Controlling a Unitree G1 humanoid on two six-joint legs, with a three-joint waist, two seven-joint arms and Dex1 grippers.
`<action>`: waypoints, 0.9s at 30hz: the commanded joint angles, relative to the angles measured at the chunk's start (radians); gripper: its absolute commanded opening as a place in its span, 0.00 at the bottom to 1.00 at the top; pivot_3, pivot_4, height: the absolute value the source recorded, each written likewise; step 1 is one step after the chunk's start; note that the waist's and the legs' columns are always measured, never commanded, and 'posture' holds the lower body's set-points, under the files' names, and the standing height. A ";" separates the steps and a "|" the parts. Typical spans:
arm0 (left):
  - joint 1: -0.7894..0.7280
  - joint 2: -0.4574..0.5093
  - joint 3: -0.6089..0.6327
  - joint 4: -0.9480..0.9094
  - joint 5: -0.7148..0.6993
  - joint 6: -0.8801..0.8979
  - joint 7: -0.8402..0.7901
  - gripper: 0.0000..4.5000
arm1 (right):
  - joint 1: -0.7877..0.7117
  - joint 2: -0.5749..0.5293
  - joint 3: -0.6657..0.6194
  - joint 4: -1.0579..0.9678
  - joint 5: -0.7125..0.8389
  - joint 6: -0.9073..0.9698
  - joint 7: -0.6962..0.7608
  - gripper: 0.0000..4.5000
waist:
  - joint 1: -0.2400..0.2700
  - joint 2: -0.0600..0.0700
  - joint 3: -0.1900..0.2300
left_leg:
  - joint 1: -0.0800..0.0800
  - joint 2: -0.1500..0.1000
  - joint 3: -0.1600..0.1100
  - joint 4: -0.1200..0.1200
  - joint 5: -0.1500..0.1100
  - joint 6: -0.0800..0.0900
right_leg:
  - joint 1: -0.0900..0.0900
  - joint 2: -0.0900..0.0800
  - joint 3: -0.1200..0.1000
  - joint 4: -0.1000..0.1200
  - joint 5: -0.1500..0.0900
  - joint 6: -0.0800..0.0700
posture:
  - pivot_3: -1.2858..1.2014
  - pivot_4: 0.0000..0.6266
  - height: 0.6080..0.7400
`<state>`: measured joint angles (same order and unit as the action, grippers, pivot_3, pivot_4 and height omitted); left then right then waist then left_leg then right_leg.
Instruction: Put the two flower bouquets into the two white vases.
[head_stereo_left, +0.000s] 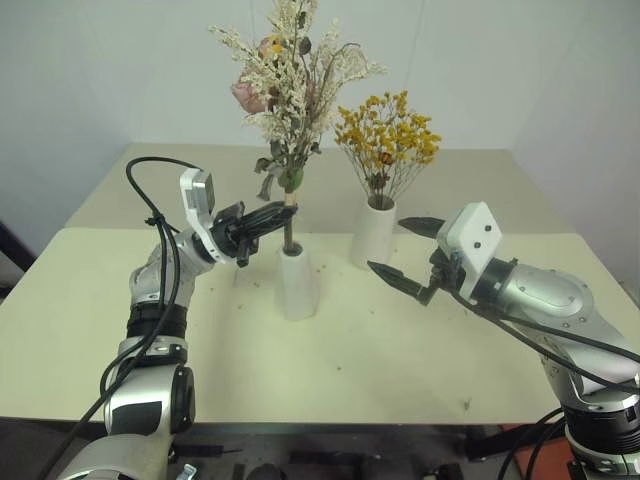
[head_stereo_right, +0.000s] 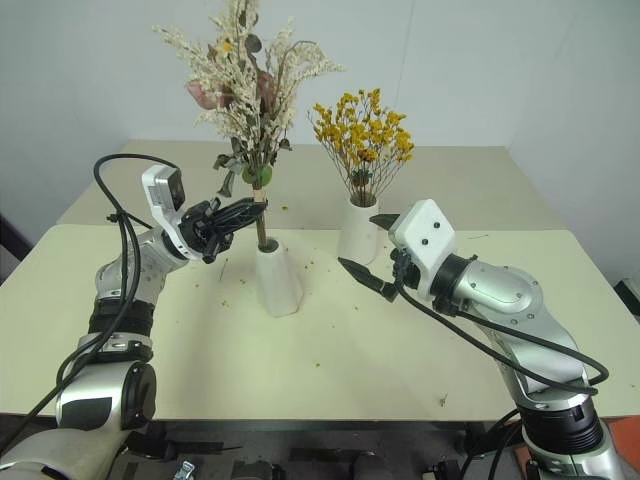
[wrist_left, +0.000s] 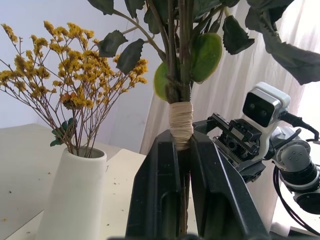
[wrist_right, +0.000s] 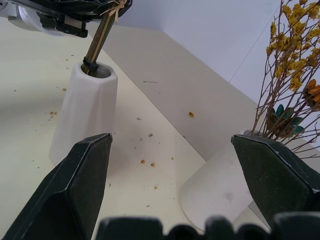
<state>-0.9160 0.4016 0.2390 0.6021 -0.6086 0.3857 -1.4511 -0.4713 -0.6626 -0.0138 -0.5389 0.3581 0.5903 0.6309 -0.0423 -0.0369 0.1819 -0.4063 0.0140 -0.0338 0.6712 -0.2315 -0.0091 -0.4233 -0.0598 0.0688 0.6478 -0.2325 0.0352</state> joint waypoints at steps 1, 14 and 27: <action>-0.001 -0.002 0.000 -0.016 0.002 -0.049 -0.006 0.02 | -0.009 0.001 -0.014 -0.013 -0.012 -0.032 -0.007 1.00 | 0.000 0.000 0.000 | 0.000 0.000 0.000 0.000 0.000 0.000 | 0.000 0.000 0.000 0.000 0.000 0.000 | 0.52 0.24 1.00; 0.037 0.065 0.001 -0.016 0.007 -0.027 -0.046 0.87 | -0.002 0.002 -0.021 -0.020 -0.024 -0.029 -0.005 1.00 | -0.003 0.000 0.000 | 0.000 0.000 0.000 0.000 0.000 0.000 | 0.000 0.000 0.000 0.000 0.000 0.000 | 0.52 0.24 1.00; 0.255 0.240 0.171 -0.251 -0.128 0.106 0.099 0.99 | 0.035 -0.021 -0.067 -0.052 -0.015 -0.018 -0.007 1.00 | -0.001 0.000 0.000 | 0.000 0.001 0.000 0.000 0.000 0.000 | 0.000 0.000 0.000 0.000 0.000 0.000 | 0.52 0.24 1.00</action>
<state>-0.6668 0.6146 0.3714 0.4258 -0.6920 0.4673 -1.3686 -0.4390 -0.6654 -0.0282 -0.5477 0.3367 0.5881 0.6279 -0.0430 -0.0369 0.1819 -0.4061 0.0151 -0.0340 0.6712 -0.2316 -0.0091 -0.4235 -0.0598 0.0687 0.6478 -0.2326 0.0352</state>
